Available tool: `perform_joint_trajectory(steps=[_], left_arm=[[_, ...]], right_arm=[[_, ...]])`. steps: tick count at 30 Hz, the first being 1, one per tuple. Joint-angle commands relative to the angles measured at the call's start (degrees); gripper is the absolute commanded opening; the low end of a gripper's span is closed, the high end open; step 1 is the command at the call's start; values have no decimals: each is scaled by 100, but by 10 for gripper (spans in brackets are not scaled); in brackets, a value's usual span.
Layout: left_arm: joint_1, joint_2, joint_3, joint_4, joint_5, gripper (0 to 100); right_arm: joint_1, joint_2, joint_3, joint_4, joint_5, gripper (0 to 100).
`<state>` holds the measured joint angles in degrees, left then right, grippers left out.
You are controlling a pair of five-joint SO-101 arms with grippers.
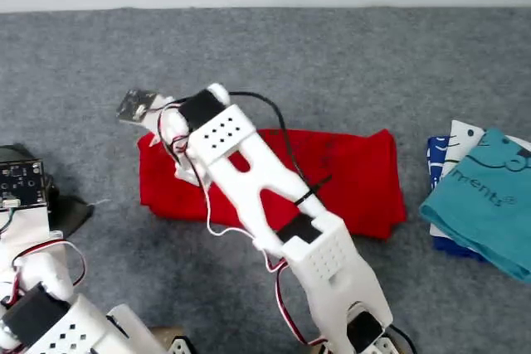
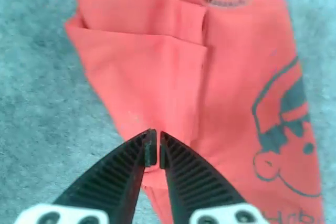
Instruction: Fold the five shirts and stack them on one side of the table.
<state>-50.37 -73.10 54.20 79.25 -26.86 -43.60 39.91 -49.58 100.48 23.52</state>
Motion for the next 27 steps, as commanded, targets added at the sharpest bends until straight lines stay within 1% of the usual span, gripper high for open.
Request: perform_joint_trajectory(steps=[1,4,7,10,13,16,20,27], left_arm=[[-9,0,-31,-88,-62,15],[-9,0,-40,-88,-62,15],[-9,0,-31,-88,-62,15],[-9,0,-31,-88,-70,15],[-9,0,-31,-88,-273,15],[-9,0,-31,-88,-396,15],[-9,0,-31,-88,-396,15],[-9,35,-31,-88,-396,15]], right_arm=[[444,-470,176,259,-545,9],[910,-1051,782,259,-765,9],[1411,-1640,1618,251,-747,9],[2062,-2088,2365,233,-721,9],[2624,-2281,2892,224,-369,9],[2993,-2281,3332,215,-79,9],[3459,-2281,3947,-154,149,9],[4207,-2273,5451,-1305,510,9]])
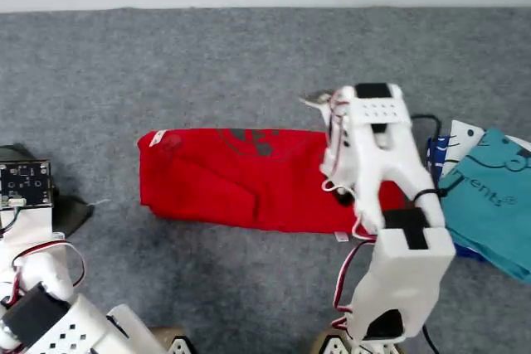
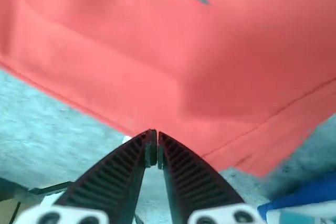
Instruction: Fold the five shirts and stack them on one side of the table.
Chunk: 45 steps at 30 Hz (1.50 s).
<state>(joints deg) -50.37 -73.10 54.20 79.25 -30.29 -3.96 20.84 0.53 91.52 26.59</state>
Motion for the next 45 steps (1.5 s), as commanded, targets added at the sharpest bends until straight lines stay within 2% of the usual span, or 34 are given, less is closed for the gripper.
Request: perform_joint_trajectory(steps=[1,9,15,22,28,30,36,42,45], left_arm=[[-9,35,-31,-88,-53,15],[-9,35,-40,-88,-53,15],[-9,18,-40,-88,-53,15],[-9,9,-31,-88,-53,15],[-9,9,-31,-79,-53,15],[-9,9,-31,-79,-53,15],[-9,44,-22,-79,-53,15],[-9,44,-22,-79,-53,15],[-9,44,-22,-79,-53,15]], right_arm=[[338,-365,651,-576,308,9],[1376,-198,1143,-1552,1055,9],[1833,242,484,-1130,1187,9],[1455,-330,-229,-31,1143,20],[1165,-760,-237,-4,475,236],[1191,-752,-237,-66,308,270],[1270,-505,-220,-664,-281,273],[1253,391,-229,-1402,-343,271],[1156,796,-237,-1446,-334,250]])
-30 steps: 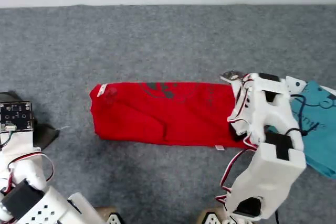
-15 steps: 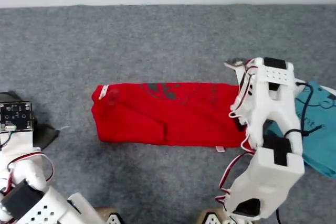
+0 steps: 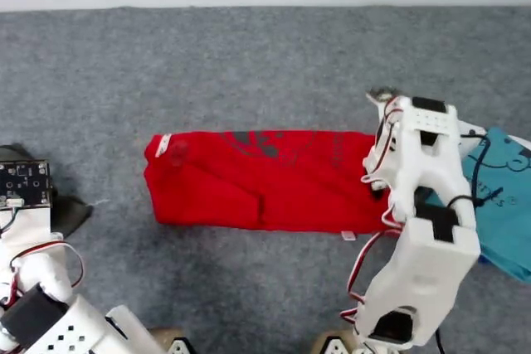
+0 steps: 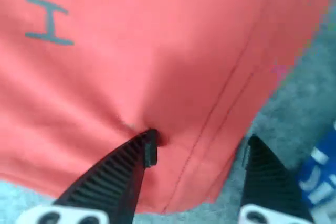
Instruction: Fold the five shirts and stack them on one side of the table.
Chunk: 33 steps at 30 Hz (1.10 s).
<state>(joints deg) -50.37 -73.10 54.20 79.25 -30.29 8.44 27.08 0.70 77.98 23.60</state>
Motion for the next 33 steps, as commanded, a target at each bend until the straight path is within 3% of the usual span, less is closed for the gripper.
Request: perform_joint_trajectory(steps=[1,5,6,16,24,33], left_arm=[[-9,44,-22,-79,-53,15],[-9,26,-22,-79,-53,15],[-9,18,-22,-79,-53,15],[-9,0,-22,-79,-53,15],[-9,0,-22,-123,-53,15],[-9,0,-22,-105,-26,15]], right_arm=[[-145,242,-264,-84,-26,218],[-365,251,-264,4,-18,13],[-409,207,-264,-13,-18,6],[-1059,-1235,-264,593,211,9],[-2765,-2721,-264,743,193,9],[-4602,-2809,-264,-558,193,9]])
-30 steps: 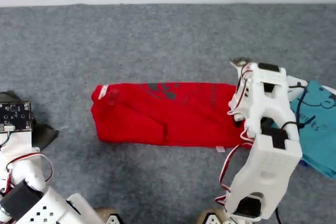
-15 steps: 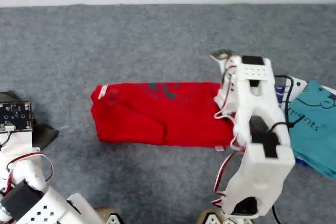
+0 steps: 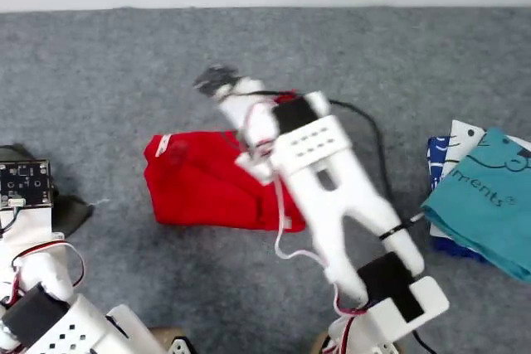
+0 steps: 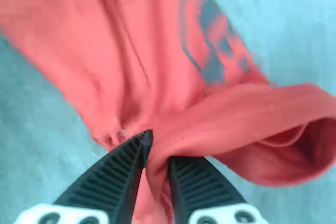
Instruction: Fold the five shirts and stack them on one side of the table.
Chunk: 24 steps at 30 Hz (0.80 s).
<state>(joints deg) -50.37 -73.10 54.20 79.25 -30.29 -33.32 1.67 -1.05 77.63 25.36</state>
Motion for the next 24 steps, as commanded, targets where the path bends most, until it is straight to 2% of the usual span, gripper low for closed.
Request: perform_joint_trajectory(steps=[1,9,16,18,22,24], left_arm=[[-9,0,-22,-97,-26,15],[-9,0,207,-88,-26,15],[-9,0,365,-123,-26,15],[-9,0,365,-123,-26,15],[-9,0,400,-123,-26,15],[-9,0,400,-123,-26,15]], right_arm=[[-549,-189,-88,-734,18,9],[-1279,1341,-1442,-1033,18,9],[-1719,2976,-3499,-382,-334,15],[-1771,3407,-4070,-119,-484,61],[-1833,4057,-5248,558,-835,269],[-1833,4215,-5925,980,-1011,329]])
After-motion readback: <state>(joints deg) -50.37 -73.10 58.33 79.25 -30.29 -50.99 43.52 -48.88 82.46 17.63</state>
